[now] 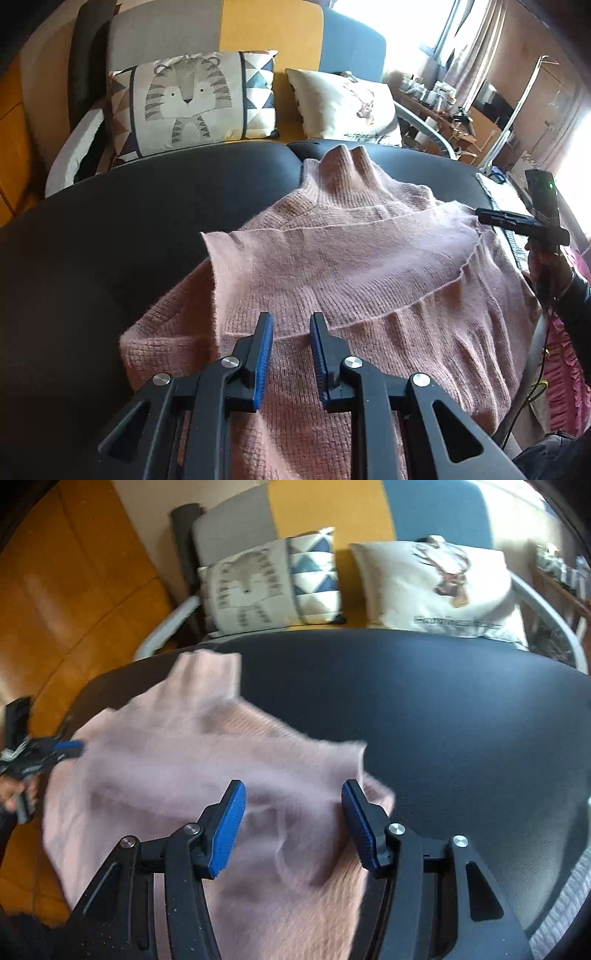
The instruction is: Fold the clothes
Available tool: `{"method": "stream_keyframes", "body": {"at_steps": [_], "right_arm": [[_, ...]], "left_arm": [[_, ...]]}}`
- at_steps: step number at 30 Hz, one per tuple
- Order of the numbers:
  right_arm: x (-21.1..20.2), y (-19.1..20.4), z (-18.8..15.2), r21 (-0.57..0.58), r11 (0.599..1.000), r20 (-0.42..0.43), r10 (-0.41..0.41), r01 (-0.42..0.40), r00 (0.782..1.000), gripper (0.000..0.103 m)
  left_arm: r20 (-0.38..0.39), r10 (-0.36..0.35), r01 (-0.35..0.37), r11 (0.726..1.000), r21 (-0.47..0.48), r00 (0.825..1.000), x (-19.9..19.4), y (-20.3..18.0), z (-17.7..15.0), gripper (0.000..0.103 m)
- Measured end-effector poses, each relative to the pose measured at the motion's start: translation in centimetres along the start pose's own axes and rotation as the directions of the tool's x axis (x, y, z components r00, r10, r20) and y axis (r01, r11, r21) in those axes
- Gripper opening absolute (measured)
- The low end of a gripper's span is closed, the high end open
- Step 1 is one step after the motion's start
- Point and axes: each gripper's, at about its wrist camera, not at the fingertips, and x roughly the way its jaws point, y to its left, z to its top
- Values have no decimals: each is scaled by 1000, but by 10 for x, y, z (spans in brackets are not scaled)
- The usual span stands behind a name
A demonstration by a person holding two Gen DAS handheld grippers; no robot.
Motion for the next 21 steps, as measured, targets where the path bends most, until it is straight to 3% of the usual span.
{"method": "stream_keyframes", "body": {"at_steps": [4, 8, 21], "right_arm": [[-2, 15, -3, -89, 995, -48, 44, -48, 998, 58], [10, 21, -3, -129, 991, -110, 21, -35, 994, 58], [3, 34, -7, -157, 983, -101, 76, -91, 992, 57]], "left_arm": [[0, -21, 21, 999, 30, 1000, -2, -2, -3, 20], [-21, 48, -45, 991, 128, 999, -8, -12, 2, 20], [-22, 56, -52, 986, 160, 998, -13, -9, 8, 20]]}}
